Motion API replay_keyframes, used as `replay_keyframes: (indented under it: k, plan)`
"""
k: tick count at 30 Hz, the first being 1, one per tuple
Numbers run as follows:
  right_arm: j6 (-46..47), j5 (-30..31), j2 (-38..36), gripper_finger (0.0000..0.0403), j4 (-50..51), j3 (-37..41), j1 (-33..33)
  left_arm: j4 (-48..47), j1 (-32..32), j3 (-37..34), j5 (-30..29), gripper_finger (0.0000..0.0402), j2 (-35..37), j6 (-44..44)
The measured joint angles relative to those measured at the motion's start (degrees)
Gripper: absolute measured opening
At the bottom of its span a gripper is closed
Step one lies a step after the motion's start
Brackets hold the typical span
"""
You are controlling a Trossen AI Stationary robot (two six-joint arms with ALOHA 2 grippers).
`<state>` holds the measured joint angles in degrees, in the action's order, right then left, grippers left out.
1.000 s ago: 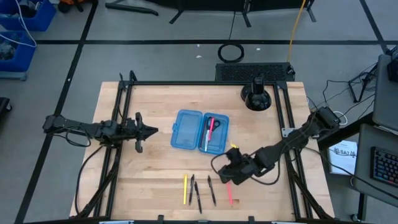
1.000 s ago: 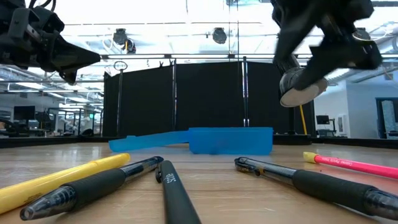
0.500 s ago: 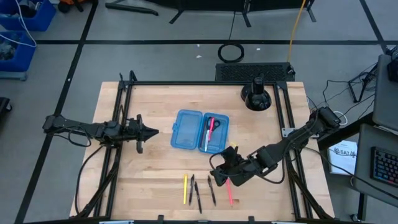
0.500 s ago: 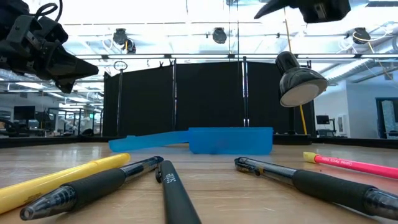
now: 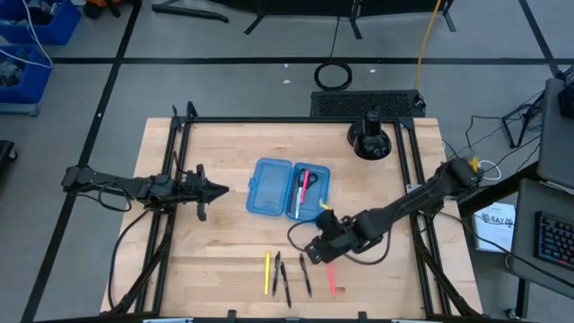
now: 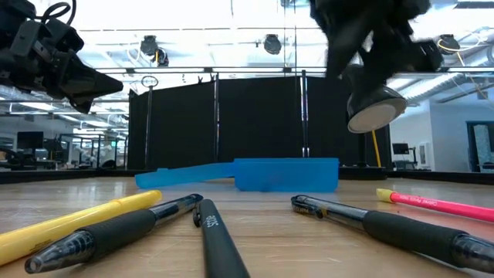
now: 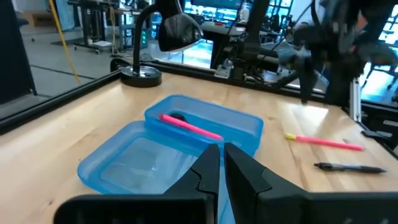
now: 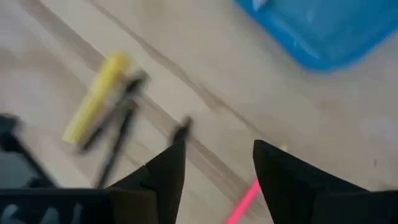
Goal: Pick & place school supplies into a supply box
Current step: Put the pink pencil into the supply box
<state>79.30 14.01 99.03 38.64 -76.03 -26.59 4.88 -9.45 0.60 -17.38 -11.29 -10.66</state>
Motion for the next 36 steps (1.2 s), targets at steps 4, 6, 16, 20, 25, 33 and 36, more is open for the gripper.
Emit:
replay_keyframes:
  k: [4,6,16,20,25,33,36]
  plan:
    - [4.61,-2.27,4.09,0.0195,0.62,0.07,-0.56,0.06,0.00,0.00,-2.14,0.0026,0.00,0.00]
    - [5.50,-2.33,5.72,0.0199,0.84,0.04,-0.66,0.03,0.00,0.00,-3.31,0.0026,-0.01,0.00]
    - [7.02,-3.45,7.47,0.0200,7.99,0.04,0.07,0.92,0.00,0.02,-5.31,0.0026,-0.01,-0.04]
    - [7.96,-3.58,7.45,0.0200,8.04,0.04,0.02,0.90,0.00,0.02,-5.24,0.0026,0.00,-0.07]
    - [7.85,-2.04,7.45,0.0200,7.47,0.04,0.36,0.90,0.00,0.02,-5.18,0.0026,0.00,-0.09]
    - [6.63,-2.30,8.76,0.0199,6.98,0.04,0.85,1.25,0.00,0.02,-5.20,0.0026,0.00,0.33]
    - [6.61,-3.68,9.93,0.0199,7.06,0.04,0.85,2.26,0.00,0.02,-5.18,0.0026,-0.02,0.34]
